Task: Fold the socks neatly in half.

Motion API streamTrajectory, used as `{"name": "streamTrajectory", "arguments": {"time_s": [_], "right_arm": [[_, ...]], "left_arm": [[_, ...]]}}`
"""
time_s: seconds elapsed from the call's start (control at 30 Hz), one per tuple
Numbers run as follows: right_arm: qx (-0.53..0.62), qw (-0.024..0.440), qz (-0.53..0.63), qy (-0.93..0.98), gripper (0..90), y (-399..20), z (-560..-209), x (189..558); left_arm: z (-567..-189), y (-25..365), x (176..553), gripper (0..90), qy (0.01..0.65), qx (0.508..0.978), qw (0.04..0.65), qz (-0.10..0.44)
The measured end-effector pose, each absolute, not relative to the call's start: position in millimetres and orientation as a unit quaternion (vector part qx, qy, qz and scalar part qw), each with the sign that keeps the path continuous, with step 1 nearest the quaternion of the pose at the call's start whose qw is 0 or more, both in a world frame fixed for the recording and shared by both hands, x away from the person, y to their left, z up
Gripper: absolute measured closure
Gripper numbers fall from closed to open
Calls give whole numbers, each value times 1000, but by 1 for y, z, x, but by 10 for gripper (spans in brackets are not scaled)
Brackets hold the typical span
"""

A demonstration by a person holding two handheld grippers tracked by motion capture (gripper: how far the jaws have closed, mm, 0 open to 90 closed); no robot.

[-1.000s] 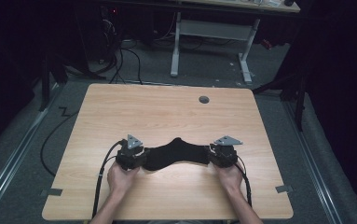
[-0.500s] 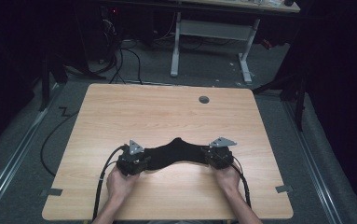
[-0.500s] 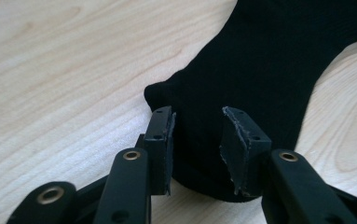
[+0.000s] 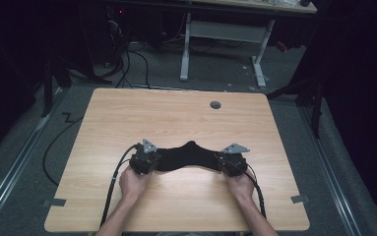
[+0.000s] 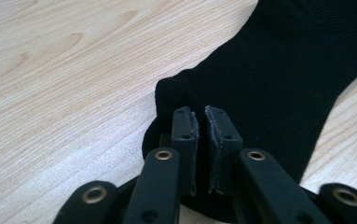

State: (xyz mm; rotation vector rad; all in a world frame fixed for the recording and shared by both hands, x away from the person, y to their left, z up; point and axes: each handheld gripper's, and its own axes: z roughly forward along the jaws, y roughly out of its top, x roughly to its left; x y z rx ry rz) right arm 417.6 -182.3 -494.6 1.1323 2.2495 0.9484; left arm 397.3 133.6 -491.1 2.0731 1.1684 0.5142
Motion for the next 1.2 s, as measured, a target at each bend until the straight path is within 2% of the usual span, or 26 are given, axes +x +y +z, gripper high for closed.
{"name": "streamTrajectory", "arguments": {"time_s": [0.23,0.37,0.47,0.6,0.7,0.93,1.2], "right_arm": [[411,225,342,814,762,-181,-495,418],[409,227,340,816,758,-180,-495,417],[407,229,339,817,741,-179,-495,418],[407,227,341,816,716,-178,-495,418],[409,222,351,813,711,-179,-492,416],[401,217,354,817,753,-178,-491,415],[401,212,342,823,739,-178,-494,416]], "left_arm": [[-476,135,385,841,444,793,362,206],[-475,131,380,824,443,808,336,195],[-485,129,383,747,453,814,308,195],[-486,135,383,629,475,792,327,201],[-480,135,380,581,473,782,341,221],[-490,135,390,598,479,786,327,214],[-495,141,397,567,493,779,323,214]]}}
